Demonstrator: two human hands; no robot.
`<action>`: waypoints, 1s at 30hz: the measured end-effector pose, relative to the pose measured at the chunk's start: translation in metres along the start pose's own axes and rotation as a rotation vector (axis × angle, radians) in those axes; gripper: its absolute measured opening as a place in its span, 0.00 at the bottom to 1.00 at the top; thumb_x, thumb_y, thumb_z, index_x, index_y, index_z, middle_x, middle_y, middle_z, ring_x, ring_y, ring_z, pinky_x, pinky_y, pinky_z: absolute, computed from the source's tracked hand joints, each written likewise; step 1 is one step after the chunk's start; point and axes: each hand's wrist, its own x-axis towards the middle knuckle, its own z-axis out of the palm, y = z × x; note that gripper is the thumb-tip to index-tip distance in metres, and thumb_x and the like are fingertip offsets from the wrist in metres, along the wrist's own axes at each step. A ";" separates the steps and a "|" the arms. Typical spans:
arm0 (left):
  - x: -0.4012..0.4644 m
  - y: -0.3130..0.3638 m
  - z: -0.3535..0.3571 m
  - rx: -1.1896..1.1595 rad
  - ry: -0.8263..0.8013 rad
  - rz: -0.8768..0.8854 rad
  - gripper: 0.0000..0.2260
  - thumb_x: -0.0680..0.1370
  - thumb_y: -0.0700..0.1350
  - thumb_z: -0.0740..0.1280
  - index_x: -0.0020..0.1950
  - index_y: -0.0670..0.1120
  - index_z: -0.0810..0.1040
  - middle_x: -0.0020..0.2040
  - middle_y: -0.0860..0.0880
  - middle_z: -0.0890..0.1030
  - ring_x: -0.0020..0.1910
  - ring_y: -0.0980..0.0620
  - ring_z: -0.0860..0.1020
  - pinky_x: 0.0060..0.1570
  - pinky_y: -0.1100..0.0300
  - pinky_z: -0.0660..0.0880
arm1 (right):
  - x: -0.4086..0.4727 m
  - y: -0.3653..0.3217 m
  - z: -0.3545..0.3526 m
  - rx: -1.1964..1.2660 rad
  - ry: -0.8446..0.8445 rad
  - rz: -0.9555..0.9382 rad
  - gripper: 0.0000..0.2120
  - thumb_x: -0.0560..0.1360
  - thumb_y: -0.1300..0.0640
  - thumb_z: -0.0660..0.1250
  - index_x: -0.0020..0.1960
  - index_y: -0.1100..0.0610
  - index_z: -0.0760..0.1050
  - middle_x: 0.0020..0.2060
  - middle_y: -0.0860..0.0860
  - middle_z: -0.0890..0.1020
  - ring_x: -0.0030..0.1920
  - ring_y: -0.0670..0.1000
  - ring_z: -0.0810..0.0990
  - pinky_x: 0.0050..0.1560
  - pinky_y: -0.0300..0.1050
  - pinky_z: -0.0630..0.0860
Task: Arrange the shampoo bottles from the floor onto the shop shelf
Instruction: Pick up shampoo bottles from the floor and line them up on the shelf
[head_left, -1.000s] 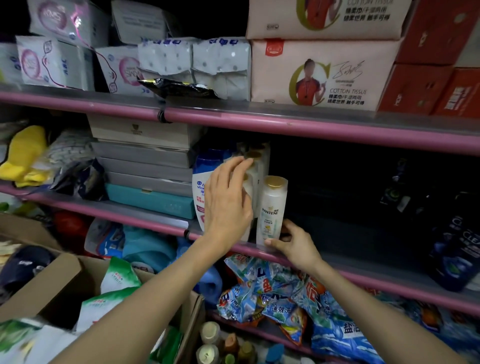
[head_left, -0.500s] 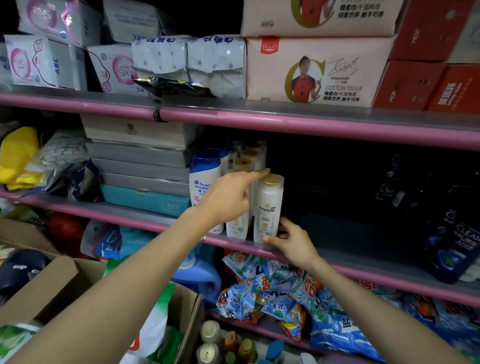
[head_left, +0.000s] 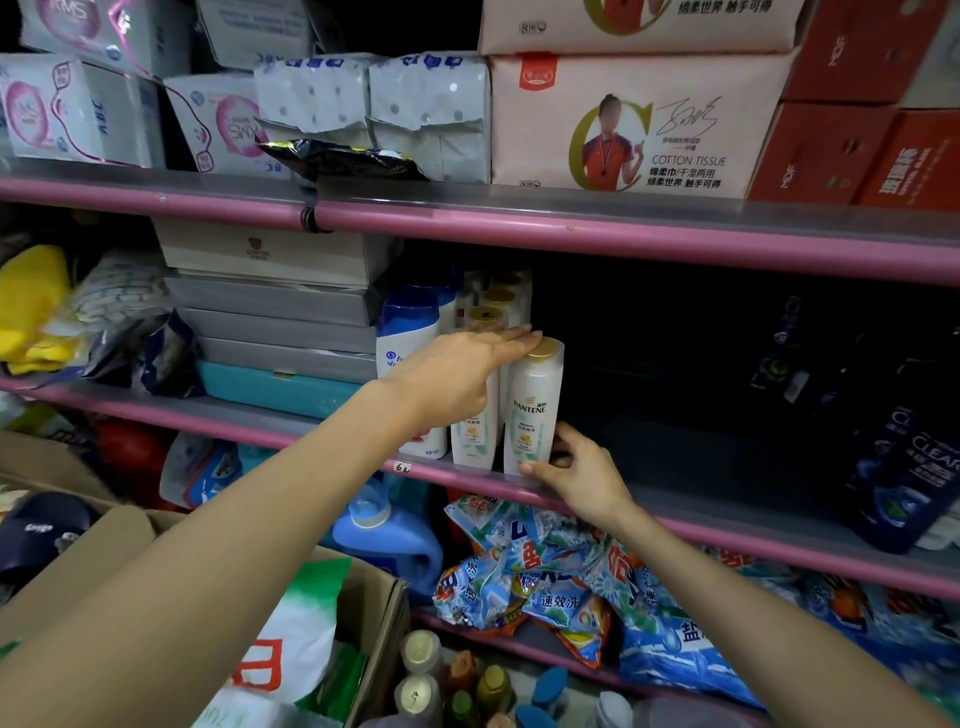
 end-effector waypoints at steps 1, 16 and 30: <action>0.000 0.000 0.000 0.004 -0.008 -0.002 0.39 0.69 0.28 0.56 0.77 0.51 0.54 0.77 0.52 0.58 0.75 0.54 0.58 0.73 0.58 0.59 | 0.000 0.000 0.000 -0.003 -0.002 -0.001 0.23 0.72 0.53 0.73 0.65 0.50 0.71 0.52 0.41 0.79 0.43 0.35 0.77 0.36 0.25 0.71; 0.008 -0.006 0.003 -0.061 0.158 -0.239 0.16 0.78 0.44 0.65 0.66 0.49 0.75 0.63 0.47 0.77 0.63 0.45 0.73 0.58 0.49 0.73 | 0.001 0.004 -0.001 0.001 -0.021 -0.024 0.21 0.73 0.54 0.72 0.64 0.50 0.72 0.56 0.43 0.81 0.49 0.36 0.77 0.42 0.24 0.70; 0.006 -0.008 0.003 -0.095 0.159 -0.225 0.16 0.78 0.45 0.66 0.67 0.49 0.74 0.63 0.47 0.78 0.62 0.45 0.75 0.59 0.50 0.73 | -0.003 0.000 -0.002 -0.017 -0.007 -0.012 0.20 0.72 0.53 0.72 0.63 0.50 0.73 0.50 0.39 0.78 0.42 0.32 0.75 0.36 0.22 0.71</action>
